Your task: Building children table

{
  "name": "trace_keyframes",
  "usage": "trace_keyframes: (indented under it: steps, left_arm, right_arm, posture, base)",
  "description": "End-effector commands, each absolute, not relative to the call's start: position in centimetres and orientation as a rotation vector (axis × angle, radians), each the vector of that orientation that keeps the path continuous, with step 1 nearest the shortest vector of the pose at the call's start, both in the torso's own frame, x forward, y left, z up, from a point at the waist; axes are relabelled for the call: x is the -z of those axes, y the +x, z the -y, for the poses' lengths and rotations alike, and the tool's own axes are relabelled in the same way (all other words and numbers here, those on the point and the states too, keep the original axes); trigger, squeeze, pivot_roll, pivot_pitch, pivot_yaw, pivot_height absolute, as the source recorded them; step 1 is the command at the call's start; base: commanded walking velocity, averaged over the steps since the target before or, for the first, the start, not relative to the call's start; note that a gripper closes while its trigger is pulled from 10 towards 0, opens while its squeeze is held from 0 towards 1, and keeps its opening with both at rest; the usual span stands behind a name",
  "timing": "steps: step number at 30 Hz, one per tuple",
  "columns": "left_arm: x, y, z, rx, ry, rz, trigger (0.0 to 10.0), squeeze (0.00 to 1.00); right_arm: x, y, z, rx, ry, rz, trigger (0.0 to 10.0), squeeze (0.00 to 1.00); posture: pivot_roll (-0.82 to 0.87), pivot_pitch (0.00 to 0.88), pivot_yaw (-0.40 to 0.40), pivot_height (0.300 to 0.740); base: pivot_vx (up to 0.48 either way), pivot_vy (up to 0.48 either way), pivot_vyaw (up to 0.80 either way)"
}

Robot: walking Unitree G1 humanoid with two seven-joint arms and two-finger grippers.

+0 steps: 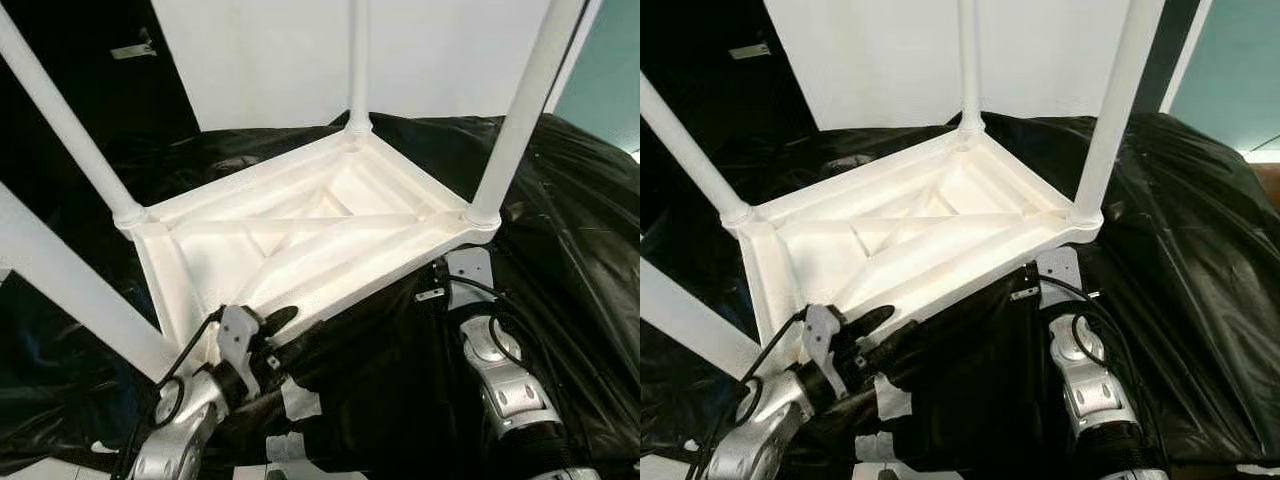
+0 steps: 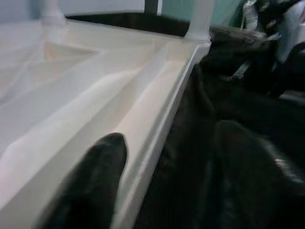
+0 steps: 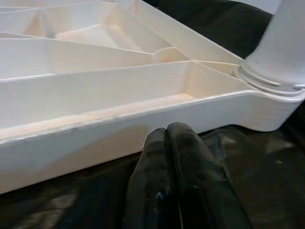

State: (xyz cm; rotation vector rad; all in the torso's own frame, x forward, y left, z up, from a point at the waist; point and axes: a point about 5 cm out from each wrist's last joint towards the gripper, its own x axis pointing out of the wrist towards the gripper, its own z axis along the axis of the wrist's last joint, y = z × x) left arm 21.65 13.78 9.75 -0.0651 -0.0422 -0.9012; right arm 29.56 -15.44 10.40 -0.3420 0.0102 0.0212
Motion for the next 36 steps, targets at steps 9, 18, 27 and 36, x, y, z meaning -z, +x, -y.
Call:
trace_keyframes:
  steps: [9,18,27,36]
  left_arm:
    - [-10.2,18.7,-17.1,0.882,-0.029,0.075,10.0,1.0]
    - [-9.7,13.2,-18.8,0.941,-0.026,-0.034,10.0,0.25]
    - [-9.8,12.6,-20.1,0.816,-0.021,-0.025,10.0,0.26]
    - [-9.7,11.9,-23.8,0.737,0.043,-0.086,10.0,0.29]
  right_arm:
    - [-9.8,29.3,15.4,-0.041,-0.366,-0.044,10.0,0.0]
    - [-9.4,29.6,14.9,-0.076,-0.378,-0.062,10.0,0.0]
    - [-9.3,29.9,14.2,-0.11,-0.383,-0.064,10.0,0.0]
    - [-9.1,30.2,14.1,-0.132,-0.393,-0.066,10.0,0.0]
  posture:
    - [0.05,0.0,0.033,0.74]
    - [0.12,0.0,0.014,0.74]
    - [0.14,0.0,0.002,0.74]
    - [0.16,0.0,-0.012,0.74]
  base:
    - [0.0,0.0,0.0]
    - [0.0,0.0,0.0]
    - [0.0,0.0,0.0]
    - [0.0,0.0,0.0]
